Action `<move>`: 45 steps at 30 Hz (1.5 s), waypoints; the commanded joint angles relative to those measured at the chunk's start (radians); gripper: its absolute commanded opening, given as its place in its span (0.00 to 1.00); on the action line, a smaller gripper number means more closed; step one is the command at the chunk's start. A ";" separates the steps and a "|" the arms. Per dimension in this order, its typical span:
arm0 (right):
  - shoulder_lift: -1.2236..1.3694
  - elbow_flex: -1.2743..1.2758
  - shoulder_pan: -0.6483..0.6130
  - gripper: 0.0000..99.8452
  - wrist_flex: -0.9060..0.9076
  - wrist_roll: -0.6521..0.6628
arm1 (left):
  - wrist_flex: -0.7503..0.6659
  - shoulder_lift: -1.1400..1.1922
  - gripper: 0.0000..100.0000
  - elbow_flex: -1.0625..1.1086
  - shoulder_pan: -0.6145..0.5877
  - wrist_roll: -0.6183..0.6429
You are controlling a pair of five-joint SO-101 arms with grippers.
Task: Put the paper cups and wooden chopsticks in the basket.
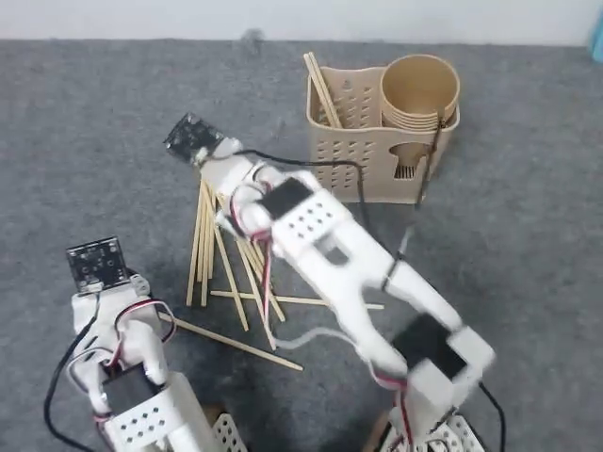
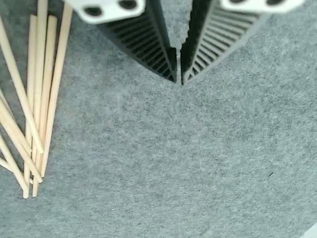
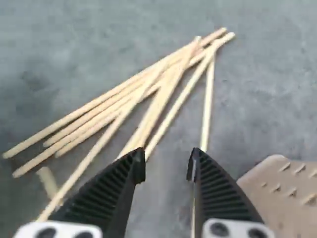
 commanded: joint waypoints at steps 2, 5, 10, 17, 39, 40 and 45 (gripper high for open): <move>0.220 -0.301 0.067 0.16 -0.013 0.020 | 0.000 -0.020 0.02 -0.005 0.005 -0.009; 0.389 -0.493 0.088 0.16 -0.013 0.021 | 0.000 -0.020 0.02 -0.005 0.005 -0.009; 0.656 -0.818 0.099 0.16 -0.012 0.021 | 0.000 -0.020 0.02 -0.005 0.005 -0.009; 0.940 -1.204 0.102 0.16 0.131 0.023 | 0.000 -0.020 0.02 -0.005 0.005 -0.009; 1.070 -1.461 0.097 0.01 0.354 0.124 | 0.000 -0.020 0.02 -0.005 0.005 -0.009; 1.050 -1.461 0.101 0.01 0.378 0.123 | 0.000 -0.020 0.02 -0.005 0.005 -0.009; 0.943 -1.461 0.101 0.01 0.538 0.121 | 0.000 -0.020 0.02 -0.005 0.005 -0.009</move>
